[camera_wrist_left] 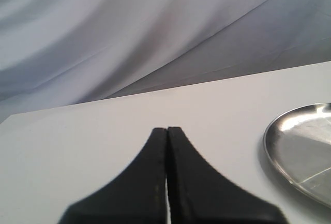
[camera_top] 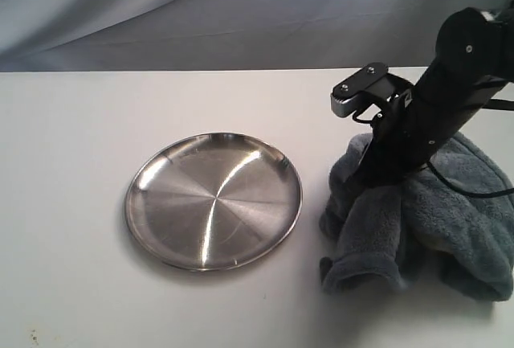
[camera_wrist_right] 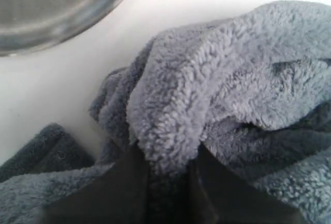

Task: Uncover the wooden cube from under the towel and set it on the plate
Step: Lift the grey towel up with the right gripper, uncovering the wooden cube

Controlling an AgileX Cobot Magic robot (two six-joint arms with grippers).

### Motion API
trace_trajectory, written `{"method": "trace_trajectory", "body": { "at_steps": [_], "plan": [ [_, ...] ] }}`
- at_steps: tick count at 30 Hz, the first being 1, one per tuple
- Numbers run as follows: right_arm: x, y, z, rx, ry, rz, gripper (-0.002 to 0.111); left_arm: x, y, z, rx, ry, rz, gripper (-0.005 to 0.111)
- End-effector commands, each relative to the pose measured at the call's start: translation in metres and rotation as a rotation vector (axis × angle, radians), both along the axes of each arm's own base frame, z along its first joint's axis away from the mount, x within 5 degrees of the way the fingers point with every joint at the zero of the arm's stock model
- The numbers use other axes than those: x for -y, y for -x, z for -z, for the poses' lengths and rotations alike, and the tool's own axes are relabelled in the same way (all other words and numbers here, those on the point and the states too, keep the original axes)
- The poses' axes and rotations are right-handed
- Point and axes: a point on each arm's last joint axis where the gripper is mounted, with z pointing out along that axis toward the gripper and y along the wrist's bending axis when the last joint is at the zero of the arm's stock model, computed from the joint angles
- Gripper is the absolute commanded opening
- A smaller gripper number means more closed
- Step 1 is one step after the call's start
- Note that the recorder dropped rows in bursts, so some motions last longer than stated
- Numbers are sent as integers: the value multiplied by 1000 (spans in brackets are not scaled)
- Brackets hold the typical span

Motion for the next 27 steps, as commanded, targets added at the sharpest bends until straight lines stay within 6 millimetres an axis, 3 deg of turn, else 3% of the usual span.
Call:
{"method": "trace_trajectory", "body": {
  "at_steps": [1, 10, 27],
  "plan": [
    [-7, 7, -18, 37, -106, -19, 0, 0, 0, -1, 13, 10, 2, 0],
    [-13, 8, -24, 53, -173, -50, 0, 0, 0, -1, 13, 10, 2, 0],
    [-6, 26, -85, 279, -244, -80, 0, 0, 0, -1, 13, 10, 2, 0]
  ]
}}
